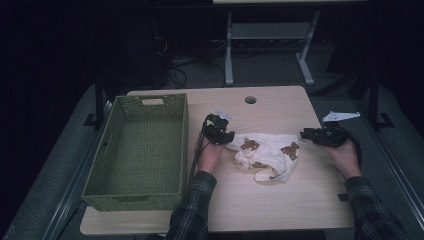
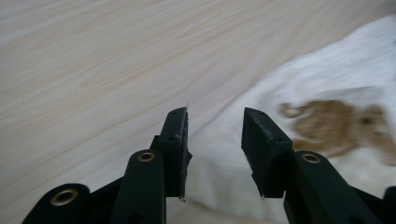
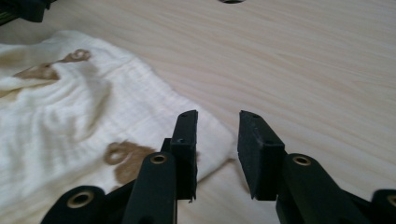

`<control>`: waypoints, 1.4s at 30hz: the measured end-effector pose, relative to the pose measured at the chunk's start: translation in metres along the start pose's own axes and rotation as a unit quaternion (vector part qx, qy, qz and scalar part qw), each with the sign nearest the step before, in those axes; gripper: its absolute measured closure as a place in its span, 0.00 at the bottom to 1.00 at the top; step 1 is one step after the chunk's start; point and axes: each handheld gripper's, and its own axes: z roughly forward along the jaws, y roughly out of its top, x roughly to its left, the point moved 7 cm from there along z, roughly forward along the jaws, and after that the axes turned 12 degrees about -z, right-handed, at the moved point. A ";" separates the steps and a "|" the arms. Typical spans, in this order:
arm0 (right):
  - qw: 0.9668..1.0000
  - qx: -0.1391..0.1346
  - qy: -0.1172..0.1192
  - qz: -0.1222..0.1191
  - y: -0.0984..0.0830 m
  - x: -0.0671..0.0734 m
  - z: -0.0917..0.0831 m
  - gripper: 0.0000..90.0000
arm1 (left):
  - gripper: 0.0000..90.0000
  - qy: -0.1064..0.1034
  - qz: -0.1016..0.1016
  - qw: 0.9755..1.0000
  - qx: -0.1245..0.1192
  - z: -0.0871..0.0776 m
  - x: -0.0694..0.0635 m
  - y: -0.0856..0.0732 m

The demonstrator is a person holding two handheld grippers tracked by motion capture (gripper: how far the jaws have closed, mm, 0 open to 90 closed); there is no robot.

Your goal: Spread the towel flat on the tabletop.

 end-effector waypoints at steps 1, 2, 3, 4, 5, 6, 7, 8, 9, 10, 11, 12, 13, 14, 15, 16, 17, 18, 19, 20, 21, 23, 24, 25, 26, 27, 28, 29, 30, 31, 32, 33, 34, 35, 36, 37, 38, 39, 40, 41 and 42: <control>1.000 0.001 0.006 0.000 0.001 0.004 0.000 0.73 | 0.65 -0.008 0.005 1.000 0.001 -0.002 -0.003 0.000; 1.000 0.002 0.010 -0.002 0.001 0.008 0.000 0.71 | 0.64 -0.015 0.006 1.000 -0.001 -0.004 -0.007 0.000; 1.000 0.004 0.015 -0.001 0.002 0.012 0.000 0.70 | 0.63 -0.018 0.009 1.000 0.000 -0.006 -0.009 0.000; 1.000 0.007 0.020 -0.002 0.002 0.015 0.001 0.68 | 0.62 -0.024 0.010 1.000 -0.002 -0.009 -0.014 0.000; 1.000 0.008 0.022 -0.005 0.003 0.019 0.001 0.68 | 0.62 -0.029 0.014 0.999 -0.003 -0.011 -0.016 0.000; 1.000 0.009 0.023 -0.008 0.004 0.022 0.000 0.68 | 0.61 -0.034 0.015 0.999 -0.004 -0.014 -0.019 0.000; 1.000 0.008 0.024 -0.011 0.005 0.026 -0.001 0.68 | 0.61 -0.040 0.016 0.999 -0.006 -0.017 -0.021 0.000; 1.000 0.010 0.026 -0.014 0.006 0.030 -0.001 0.68 | 0.61 -0.048 0.015 0.999 -0.008 -0.020 -0.024 -0.001; 0.999 0.011 0.028 -0.017 0.007 0.034 -0.002 0.68 | 0.61 -0.057 0.014 0.998 -0.010 -0.023 -0.026 -0.003; 0.999 0.010 0.031 -0.021 0.009 0.038 -0.004 0.68 | 0.62 -0.061 0.018 0.998 -0.008 -0.026 -0.028 -0.004; 0.999 0.008 0.034 -0.023 0.009 0.042 -0.005 0.69 | 0.62 -0.067 0.020 0.998 -0.008 -0.029 -0.029 -0.006; 0.999 0.009 0.038 -0.026 0.010 0.046 -0.006 0.70 | 0.62 -0.069 0.021 0.997 -0.007 -0.031 -0.030 -0.007; 0.999 0.009 0.039 -0.027 0.010 0.049 -0.007 0.71 | 0.63 -0.074 0.022 0.997 -0.006 -0.033 -0.033 -0.008; 0.999 0.011 0.040 -0.029 0.010 0.053 -0.008 0.72 | 0.63 -0.077 0.027 0.997 -0.005 -0.036 -0.035 -0.011; 0.998 0.012 0.041 -0.037 0.010 0.057 -0.009 0.73 | 0.63 -0.079 0.030 0.996 -0.006 -0.038 -0.037 -0.012; 0.998 0.014 0.043 -0.039 0.010 0.060 -0.009 0.73 | 0.63 -0.082 0.035 0.996 -0.007 -0.042 -0.039 -0.016; 0.998 0.015 0.046 -0.042 0.011 0.065 -0.010 0.74 | 0.64 -0.085 0.032 0.996 -0.009 -0.044 -0.040 -0.018; 0.998 0.016 0.048 -0.044 0.011 0.068 -0.010 0.75 | 0.64 -0.086 0.034 0.996 -0.014 -0.047 -0.041 -0.020; 0.998 0.020 0.051 -0.044 0.012 0.072 -0.011 0.76 | 0.65 -0.086 0.040 0.995 -0.019 -0.049 -0.042 -0.022; 0.997 0.016 0.057 -0.050 0.014 0.077 -0.011 0.77 | 0.65 -0.087 0.040 0.995 -0.019 -0.051 -0.043 -0.024; 0.997 0.015 0.064 -0.047 0.015 0.081 -0.011 0.77 | 0.65 -0.089 0.040 0.995 -0.019 -0.052 -0.044 -0.027; 0.996 0.015 0.072 -0.051 0.015 0.090 -0.009 0.77 | 0.65 -0.099 0.039 0.994 -0.017 -0.055 -0.046 -0.032; 0.996 0.016 0.077 -0.053 0.015 0.093 -0.008 0.77 | 0.65 -0.103 0.039 0.994 -0.016 -0.057 -0.048 -0.036; 0.995 0.019 0.081 -0.055 0.015 0.098 -0.008 0.77 | 0.65 -0.102 0.043 0.994 -0.017 -0.058 -0.048 -0.039; 0.995 0.019 0.083 -0.056 0.015 0.102 -0.008 0.77 | 0.65 -0.102 0.046 0.994 -0.016 -0.059 -0.050 -0.043; 0.994 0.020 0.086 -0.057 0.014 0.106 -0.007 0.77 | 0.65 -0.105 0.048 0.993 -0.014 -0.061 -0.051 -0.046; 0.994 0.018 0.090 -0.059 0.014 0.109 -0.007 0.77 | 0.65 -0.109 0.044 0.993 -0.016 -0.063 -0.052 -0.051; 0.994 0.020 0.096 -0.057 0.013 0.113 -0.007 0.78 | 0.65 -0.110 0.047 0.993 -0.013 -0.064 -0.052 -0.053; 0.993 0.018 0.098 -0.061 0.013 0.116 -0.007 0.78 | 0.65 -0.113 0.046 0.992 -0.016 -0.066 -0.053 -0.056; 0.993 0.019 0.099 -0.062 0.012 0.120 -0.008 0.79 | 0.65 -0.114 0.047 0.992 -0.017 -0.067 -0.054 -0.060; 0.992 0.020 0.103 -0.067 0.011 0.123 -0.007 0.79 | 0.65 -0.112 0.050 0.992 -0.014 -0.069 -0.053 -0.064; 0.992 0.021 0.104 -0.070 0.011 0.127 -0.008 0.79 | 0.64 -0.112 0.051 0.992 -0.013 -0.070 -0.054 -0.067; 0.992 0.019 0.106 -0.070 0.010 0.130 -0.009 0.80 | 0.64 -0.113 0.049 0.992 -0.014 -0.072 -0.054 -0.070; 0.992 0.017 0.109 -0.066 0.011 0.133 -0.010 0.80 | 0.64 -0.115 0.052 0.992 -0.010 -0.073 -0.055 -0.074; 0.991 0.017 0.112 -0.071 0.010 0.136 -0.011 0.80 | 0.63 -0.115 0.052 0.992 -0.010 -0.073 -0.056 -0.078; 0.991 0.016 0.113 -0.071 0.010 0.139 -0.011 0.80 | 0.63 -0.118 0.054 0.992 -0.005 -0.073 -0.056 -0.082; 0.990 0.017 0.117 -0.071 0.010 0.144 -0.010 0.81 | 0.62 -0.120 0.051 0.991 -0.003 -0.073 -0.056 -0.085; 0.990 0.017 0.120 -0.070 0.010 0.147 -0.010 0.82 | 0.62 -0.122 0.051 0.991 0.001 -0.073 -0.056 -0.087; 0.989 0.019 0.123 -0.074 0.010 0.150 -0.009 0.82 | 0.62 -0.121 0.051 0.991 0.004 -0.073 -0.056 -0.089; 0.989 0.020 0.126 -0.076 0.010 0.153 -0.007 0.82 | 0.61 -0.122 0.051 0.991 0.007 -0.072 -0.056 -0.091; 0.988 0.021 0.128 -0.079 0.010 0.156 -0.006 0.83 | 0.61 -0.126 0.045 0.991 0.006 -0.072 -0.057 -0.092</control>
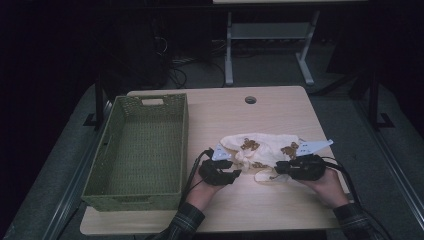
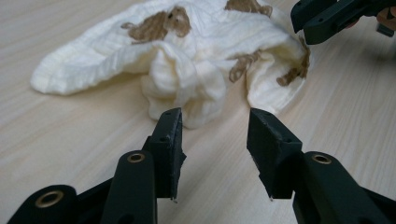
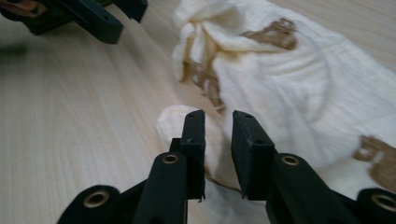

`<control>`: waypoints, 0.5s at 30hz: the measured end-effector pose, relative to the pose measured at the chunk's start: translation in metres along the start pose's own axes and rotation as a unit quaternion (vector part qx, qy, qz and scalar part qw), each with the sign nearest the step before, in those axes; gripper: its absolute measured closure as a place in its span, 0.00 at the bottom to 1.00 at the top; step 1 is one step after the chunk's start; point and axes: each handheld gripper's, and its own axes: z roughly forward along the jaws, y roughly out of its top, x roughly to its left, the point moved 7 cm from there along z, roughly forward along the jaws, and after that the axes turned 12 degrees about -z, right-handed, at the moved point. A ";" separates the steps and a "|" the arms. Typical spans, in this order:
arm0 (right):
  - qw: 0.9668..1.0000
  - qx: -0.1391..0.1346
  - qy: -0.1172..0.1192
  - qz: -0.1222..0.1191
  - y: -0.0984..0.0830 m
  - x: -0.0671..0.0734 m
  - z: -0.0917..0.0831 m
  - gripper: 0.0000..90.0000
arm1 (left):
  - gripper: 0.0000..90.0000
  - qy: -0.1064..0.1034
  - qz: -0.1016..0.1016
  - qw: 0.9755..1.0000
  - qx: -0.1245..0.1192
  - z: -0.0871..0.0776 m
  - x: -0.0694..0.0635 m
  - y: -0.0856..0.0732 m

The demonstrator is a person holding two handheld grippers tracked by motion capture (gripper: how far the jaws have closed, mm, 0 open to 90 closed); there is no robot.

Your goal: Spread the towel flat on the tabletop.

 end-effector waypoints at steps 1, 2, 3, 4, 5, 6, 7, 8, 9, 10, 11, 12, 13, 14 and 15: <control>1.000 -0.002 0.005 -0.001 0.001 0.003 0.002 0.84 | 0.61 -0.002 0.001 1.000 0.002 0.001 0.000 -0.001; 1.000 -0.002 0.007 -0.007 0.002 0.004 0.004 0.84 | 0.60 -0.003 0.001 1.000 0.002 0.002 -0.001 -0.001; 1.000 -0.001 0.010 -0.008 0.003 0.007 0.006 0.84 | 0.60 -0.004 0.000 1.000 0.003 0.003 -0.002 -0.001; 1.000 -0.004 0.014 -0.009 0.005 0.008 0.008 0.84 | 0.60 -0.004 0.001 1.000 0.005 0.004 -0.002 -0.002; 1.000 -0.005 0.022 -0.010 0.007 0.012 0.012 0.84 | 0.60 -0.003 0.005 1.000 0.006 0.004 -0.002 -0.002; 1.000 -0.003 0.024 -0.010 0.009 0.014 0.014 0.84 | 0.60 -0.002 0.006 1.000 0.007 0.005 -0.001 -0.003; 1.000 0.000 0.027 -0.015 0.010 0.017 0.019 0.84 | 0.59 0.000 0.008 1.000 0.008 0.006 -0.001 -0.003; 0.999 0.007 0.035 -0.019 0.011 0.022 0.025 0.83 | 0.59 0.001 0.009 1.000 0.008 0.006 0.000 -0.003; 0.999 0.010 0.038 -0.022 0.012 0.025 0.029 0.81 | 0.59 0.001 0.008 1.000 0.008 0.007 0.001 -0.004; 0.999 0.017 0.040 -0.028 0.012 0.028 0.035 0.78 | 0.59 0.003 0.007 1.000 0.008 0.007 0.002 -0.004; 0.998 0.024 0.041 -0.033 0.012 0.031 0.040 0.78 | 0.59 0.003 0.007 1.000 0.008 0.008 0.003 -0.004; 0.998 0.032 0.045 -0.035 0.012 0.034 0.045 0.77 | 0.59 0.003 0.006 1.000 0.010 0.008 0.004 -0.004; 0.998 0.036 0.045 -0.039 0.012 0.036 0.050 0.77 | 0.59 0.003 0.005 1.000 0.009 0.008 0.005 -0.004; 0.997 0.040 0.042 -0.041 0.012 0.038 0.054 0.77 | 0.59 0.002 0.003 1.000 0.008 0.009 0.006 -0.004; 0.997 0.046 0.039 -0.047 0.011 0.039 0.058 0.77 | 0.59 0.001 0.001 1.000 0.006 0.010 0.006 -0.004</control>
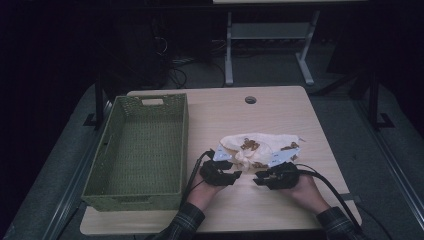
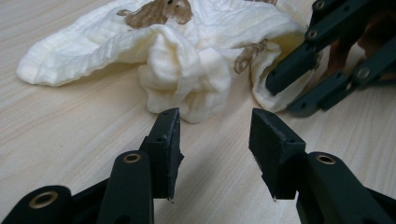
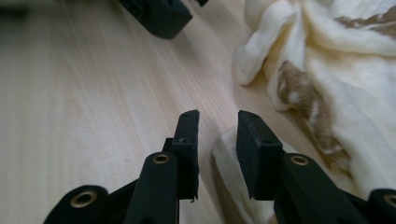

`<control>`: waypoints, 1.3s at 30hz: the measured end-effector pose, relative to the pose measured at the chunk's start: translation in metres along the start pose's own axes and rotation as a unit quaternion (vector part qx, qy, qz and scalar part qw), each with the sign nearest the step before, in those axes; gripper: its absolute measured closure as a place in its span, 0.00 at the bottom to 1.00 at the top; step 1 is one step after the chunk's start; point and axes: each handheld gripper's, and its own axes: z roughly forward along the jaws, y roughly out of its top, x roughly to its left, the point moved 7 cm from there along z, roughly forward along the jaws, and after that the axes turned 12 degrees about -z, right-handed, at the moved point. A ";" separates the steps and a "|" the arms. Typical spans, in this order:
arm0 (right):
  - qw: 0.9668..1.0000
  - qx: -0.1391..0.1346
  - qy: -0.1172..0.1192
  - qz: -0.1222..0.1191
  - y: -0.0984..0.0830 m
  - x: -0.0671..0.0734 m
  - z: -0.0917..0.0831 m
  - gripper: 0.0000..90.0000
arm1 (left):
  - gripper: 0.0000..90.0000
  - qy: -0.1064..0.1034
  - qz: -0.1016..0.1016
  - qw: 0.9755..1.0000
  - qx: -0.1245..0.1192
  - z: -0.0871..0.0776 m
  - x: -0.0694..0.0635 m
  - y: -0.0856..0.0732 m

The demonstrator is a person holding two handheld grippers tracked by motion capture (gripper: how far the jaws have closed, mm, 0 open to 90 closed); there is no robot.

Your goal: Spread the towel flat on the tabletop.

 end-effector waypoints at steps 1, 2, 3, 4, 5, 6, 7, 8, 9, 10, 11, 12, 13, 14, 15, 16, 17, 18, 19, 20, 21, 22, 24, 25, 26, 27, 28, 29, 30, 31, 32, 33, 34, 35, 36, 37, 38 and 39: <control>1.000 0.009 -0.005 -0.004 0.000 0.001 0.003 0.77 | 0.59 0.001 0.002 1.000 0.001 0.000 0.000 0.000; 1.000 0.012 -0.013 -0.012 -0.001 0.001 0.005 0.78 | 0.59 0.000 0.004 1.000 0.004 0.000 0.000 -0.001; 1.000 0.013 -0.018 -0.011 -0.001 0.002 0.005 0.81 | 0.59 -0.001 0.007 1.000 0.004 0.000 0.000 -0.001; 1.000 0.014 -0.022 -0.013 -0.001 0.002 0.005 0.84 | 0.59 -0.002 0.006 1.000 0.004 0.000 -0.001 0.000; 1.000 0.013 -0.025 -0.012 -0.001 0.001 0.004 0.88 | 0.59 -0.003 0.005 1.000 0.000 0.001 -0.002 0.000; 0.999 0.012 -0.032 -0.014 -0.002 0.000 0.004 0.92 | 0.59 -0.003 0.010 1.000 0.003 0.001 -0.002 -0.001; 0.999 0.010 -0.037 -0.016 -0.003 -0.001 0.004 0.95 | 0.59 -0.003 0.011 1.000 0.004 0.002 -0.002 0.000; 0.999 0.009 -0.039 -0.015 -0.003 -0.001 0.004 0.96 | 0.59 -0.004 0.012 1.000 0.003 0.002 -0.003 0.000; 0.999 0.009 -0.038 -0.016 -0.003 -0.002 0.004 0.97 | 0.59 -0.003 0.015 1.000 0.004 0.002 -0.003 0.000; 0.999 0.009 -0.035 -0.016 -0.003 -0.002 0.004 0.97 | 0.59 -0.002 0.018 1.000 0.005 0.002 -0.004 0.000; 0.999 0.005 -0.031 -0.016 -0.004 -0.003 0.003 0.97 | 0.59 -0.004 0.015 1.000 0.002 0.003 -0.005 0.000; 1.000 0.003 -0.028 -0.012 -0.005 -0.004 0.002 0.97 | 0.59 -0.003 0.017 1.000 0.002 0.003 -0.004 0.000; 1.000 0.003 -0.028 -0.009 -0.007 -0.007 0.000 0.97 | 0.59 -0.003 0.019 1.000 0.002 0.003 -0.005 0.000; 1.000 0.002 -0.029 -0.004 -0.007 -0.008 -0.003 0.97 | 0.59 -0.002 0.018 1.000 0.000 0.003 -0.005 0.001; 0.999 -0.004 -0.032 -0.004 -0.008 -0.011 -0.006 0.98 | 0.59 -0.002 0.021 1.000 0.002 0.004 -0.005 0.001; 0.999 -0.008 -0.036 -0.002 -0.009 -0.015 -0.011 0.98 | 0.59 -0.004 0.019 1.000 0.000 0.005 -0.007 0.001; 0.999 -0.011 -0.037 0.005 -0.010 -0.016 -0.015 0.98 | 0.60 -0.005 0.024 1.000 0.003 0.006 -0.007 0.001; 0.999 -0.014 -0.041 0.007 -0.011 -0.019 -0.019 0.97 | 0.60 -0.006 0.025 1.000 0.005 0.007 -0.008 0.001; 0.999 -0.016 -0.043 0.006 -0.012 -0.021 -0.022 0.97 | 0.60 -0.007 0.028 1.000 0.006 0.009 -0.009 0.001; 0.999 -0.020 -0.045 0.014 -0.014 -0.023 -0.027 0.97 | 0.60 -0.008 0.028 1.000 0.008 0.010 -0.010 0.001; 0.999 -0.023 -0.047 0.013 -0.015 -0.025 -0.030 0.97 | 0.61 -0.008 0.032 0.999 0.010 0.012 -0.011 0.001; 0.998 -0.025 -0.050 0.019 -0.017 -0.027 -0.034 0.97 | 0.61 -0.009 0.033 0.999 0.012 0.014 -0.013 0.001; 0.998 -0.032 -0.056 0.026 -0.020 -0.032 -0.043 0.97 | 0.61 -0.009 0.040 0.999 0.015 0.017 -0.015 0.001; 0.997 -0.035 -0.058 0.026 -0.021 -0.034 -0.046 0.97 | 0.61 -0.005 0.045 0.999 0.016 0.020 -0.016 0.001; 0.997 -0.040 -0.058 0.034 -0.022 -0.036 -0.050 0.97 | 0.61 -0.002 0.048 0.999 0.017 0.021 -0.017 0.001; 0.997 -0.044 -0.059 0.036 -0.023 -0.038 -0.052 0.97 | 0.61 0.005 0.052 0.998 0.019 0.024 -0.016 0.002; 0.996 -0.047 -0.060 0.040 -0.025 -0.040 -0.055 0.97 | 0.61 0.005 0.054 0.998 0.020 0.026 -0.016 0.003; 0.996 -0.046 -0.061 0.047 -0.026 -0.041 -0.057 0.97 | 0.61 0.007 0.055 0.998 0.019 0.028 -0.016 0.004; 0.996 -0.048 -0.062 0.047 -0.027 -0.042 -0.059 0.97 | 0.61 0.011 0.055 0.998 0.020 0.030 -0.015 0.005; 0.996 -0.049 -0.063 0.045 -0.028 -0.043 -0.060 0.97 | 0.62 0.017 0.061 0.998 0.023 0.032 -0.013 0.006; 0.996 -0.050 -0.062 0.048 -0.029 -0.043 -0.061 0.97 | 0.63 0.022 0.066 0.997 0.024 0.034 -0.012 0.008; 0.996 -0.051 -0.062 0.046 -0.029 -0.044 -0.062 0.97 | 0.63 0.026 0.069 0.997 0.025 0.036 -0.011 0.009; 0.996 -0.050 -0.063 0.045 -0.030 -0.044 -0.062 0.97 | 0.66 0.030 0.069 0.997 0.027 0.039 -0.010 0.011; 0.996 -0.050 -0.063 0.048 -0.030 -0.044 -0.063 0.97 | 0.68 0.032 0.066 0.997 0.025 0.041 -0.009 0.012; 0.996 -0.053 -0.062 0.045 -0.030 -0.045 -0.064 0.97 | 0.71 0.033 0.062 0.997 0.029 0.043 -0.008 0.013; 0.996 -0.054 -0.064 0.044 -0.030 -0.046 -0.065 0.97 | 0.75 0.037 0.064 0.997 0.034 0.045 -0.008 0.014; 0.995 -0.056 -0.063 0.046 -0.030 -0.046 -0.066 0.97 | 0.80 0.040 0.068 0.996 0.037 0.047 -0.007 0.014; 0.995 -0.057 -0.063 0.046 -0.030 -0.046 -0.066 0.97 | 0.84 0.044 0.072 0.996 0.039 0.048 -0.007 0.015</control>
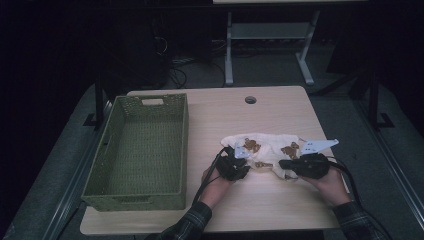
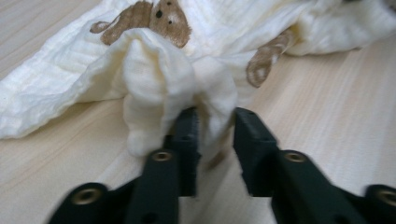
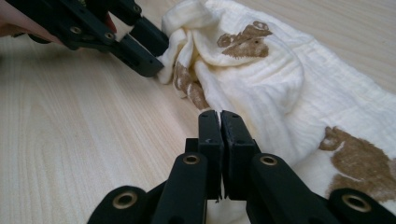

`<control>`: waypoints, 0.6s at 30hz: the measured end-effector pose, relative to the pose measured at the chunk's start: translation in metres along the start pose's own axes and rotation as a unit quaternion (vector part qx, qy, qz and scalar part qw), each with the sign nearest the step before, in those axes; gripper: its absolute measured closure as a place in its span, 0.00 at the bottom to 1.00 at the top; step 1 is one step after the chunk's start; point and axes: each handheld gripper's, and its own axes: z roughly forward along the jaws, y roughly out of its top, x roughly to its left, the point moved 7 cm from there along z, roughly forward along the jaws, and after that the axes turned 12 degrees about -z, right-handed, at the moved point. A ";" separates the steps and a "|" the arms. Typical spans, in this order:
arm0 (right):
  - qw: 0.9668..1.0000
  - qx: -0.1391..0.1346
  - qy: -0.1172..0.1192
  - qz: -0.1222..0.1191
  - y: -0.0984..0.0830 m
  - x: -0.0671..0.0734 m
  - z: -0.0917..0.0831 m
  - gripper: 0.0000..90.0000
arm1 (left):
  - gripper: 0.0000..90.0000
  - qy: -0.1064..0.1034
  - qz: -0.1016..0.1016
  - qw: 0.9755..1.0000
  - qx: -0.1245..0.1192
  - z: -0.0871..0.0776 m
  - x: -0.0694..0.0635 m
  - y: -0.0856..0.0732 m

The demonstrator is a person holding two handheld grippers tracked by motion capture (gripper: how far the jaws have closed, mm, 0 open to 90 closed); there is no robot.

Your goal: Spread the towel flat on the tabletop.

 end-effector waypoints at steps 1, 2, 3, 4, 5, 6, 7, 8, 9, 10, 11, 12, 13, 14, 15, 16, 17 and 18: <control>1.000 0.001 -0.003 0.000 0.000 -0.001 -0.001 0.97 | 0.90 0.000 -0.002 1.000 0.001 0.000 0.000 0.001; 1.000 0.000 -0.004 -0.001 0.000 -0.002 -0.002 0.97 | 0.93 -0.001 -0.005 1.000 0.001 0.000 0.000 0.001; 1.000 -0.002 -0.006 0.000 -0.001 -0.003 -0.003 0.97 | 0.96 -0.004 -0.007 1.000 0.000 -0.002 0.000 0.002; 1.000 -0.002 -0.007 -0.001 -0.001 -0.004 -0.005 0.97 | 0.97 -0.006 -0.011 1.000 -0.002 -0.004 0.000 0.003; 1.000 -0.004 -0.009 0.004 -0.002 -0.005 -0.006 0.97 | 0.98 -0.007 -0.013 1.000 -0.004 -0.007 0.000 0.004; 1.000 -0.004 -0.012 0.005 -0.002 -0.007 -0.008 0.97 | 0.98 -0.008 -0.015 1.000 -0.008 -0.009 0.000 0.005; 1.000 -0.004 -0.014 0.003 -0.003 -0.009 -0.009 0.97 | 0.98 -0.009 -0.019 1.000 -0.012 -0.013 0.000 0.006; 1.000 -0.004 -0.017 0.005 -0.004 -0.011 -0.011 0.97 | 0.98 -0.009 -0.024 1.000 -0.014 -0.016 0.001 0.006; 1.000 -0.005 -0.020 0.005 -0.005 -0.013 -0.013 0.97 | 0.98 -0.008 -0.027 0.999 -0.016 -0.020 0.001 0.007; 1.000 -0.005 -0.024 0.007 -0.006 -0.015 -0.015 0.97 | 0.98 -0.006 -0.031 0.999 -0.018 -0.024 0.003 0.007; 1.000 -0.005 -0.029 0.008 -0.008 -0.017 -0.019 0.97 | 0.98 -0.005 -0.034 0.999 -0.020 -0.027 0.003 0.006; 0.999 -0.005 -0.033 0.007 -0.009 -0.019 -0.021 0.97 | 0.98 -0.002 -0.039 0.999 -0.022 -0.032 0.004 0.006; 0.999 -0.007 -0.038 0.011 -0.011 -0.022 -0.024 0.97 | 0.98 -0.001 -0.042 0.999 -0.024 -0.034 0.005 0.005; 0.999 -0.007 -0.041 0.012 -0.013 -0.024 -0.027 0.97 | 0.98 0.001 -0.046 0.999 -0.025 -0.038 0.006 0.005; 0.999 -0.008 -0.045 0.014 -0.015 -0.026 -0.030 0.97 | 0.98 0.004 -0.047 0.999 -0.025 -0.041 0.008 0.003; 0.999 -0.008 -0.048 0.017 -0.017 -0.028 -0.033 0.97 | 0.98 0.008 -0.048 0.998 -0.026 -0.045 0.009 0.002; 0.998 -0.006 -0.053 0.023 -0.019 -0.030 -0.037 0.97 | 0.98 0.012 -0.046 0.999 -0.026 -0.048 0.010 0.002; 0.998 -0.006 -0.057 0.023 -0.021 -0.032 -0.039 0.97 | 0.98 0.016 -0.047 0.998 -0.025 -0.050 0.011 0.001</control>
